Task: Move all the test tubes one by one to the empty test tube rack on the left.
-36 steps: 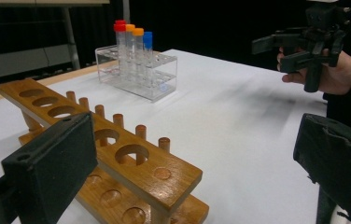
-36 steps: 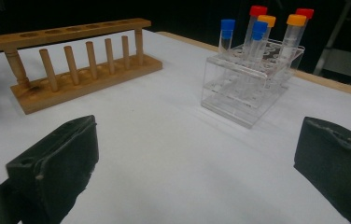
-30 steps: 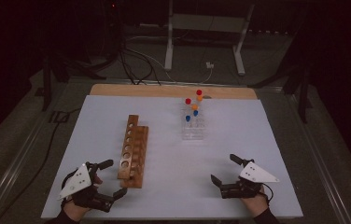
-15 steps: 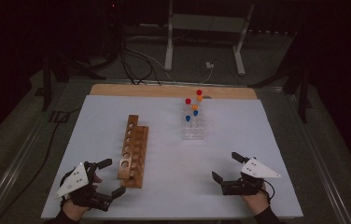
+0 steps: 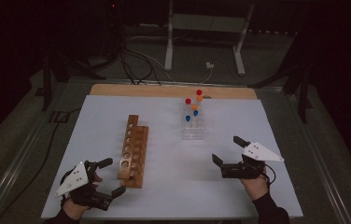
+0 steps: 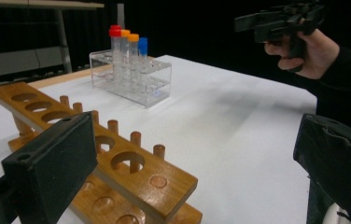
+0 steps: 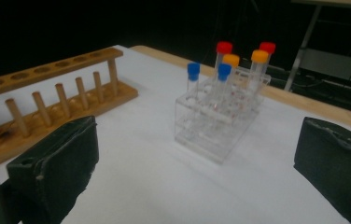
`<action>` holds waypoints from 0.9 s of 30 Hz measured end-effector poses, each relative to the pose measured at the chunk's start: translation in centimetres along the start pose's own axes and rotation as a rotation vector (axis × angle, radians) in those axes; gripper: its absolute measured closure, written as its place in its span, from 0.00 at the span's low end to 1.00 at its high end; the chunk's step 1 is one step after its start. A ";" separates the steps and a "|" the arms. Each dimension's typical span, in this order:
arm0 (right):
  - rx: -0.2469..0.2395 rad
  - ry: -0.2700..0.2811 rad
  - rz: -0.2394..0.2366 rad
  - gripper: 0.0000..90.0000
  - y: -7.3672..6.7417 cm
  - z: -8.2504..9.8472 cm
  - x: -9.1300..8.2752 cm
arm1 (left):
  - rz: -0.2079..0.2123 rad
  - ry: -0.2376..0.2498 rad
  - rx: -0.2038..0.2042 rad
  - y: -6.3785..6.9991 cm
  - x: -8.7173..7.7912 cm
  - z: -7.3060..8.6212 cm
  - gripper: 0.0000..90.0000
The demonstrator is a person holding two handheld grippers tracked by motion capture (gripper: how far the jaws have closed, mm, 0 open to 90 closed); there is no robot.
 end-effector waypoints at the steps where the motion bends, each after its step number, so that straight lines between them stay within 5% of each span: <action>1: -0.004 0.005 0.001 0.00 0.1 -0.2 0.2 | 0.003 0.005 -0.005 0.0 0.0 -0.1 0.00; 11: -0.005 0.032 -0.015 0.00 0.0 -2.2 2.9 | 0.003 0.006 -0.007 -0.1 0.0 -0.1 0.00; 27: 0.028 -0.003 -0.043 0.02 -0.8 -2.9 8.0 | 0.005 0.014 -0.016 -0.2 -0.1 -0.1 0.00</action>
Point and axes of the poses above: each handheld gripper's, and its own axes: x roughly forward along the jaws, z roughly out of its underside, y roughly to its right, the point moved 7 cm from there along x, roughly forward along the jaws, and after that the axes turned 4 degrees about z, right-handed, at the moved point
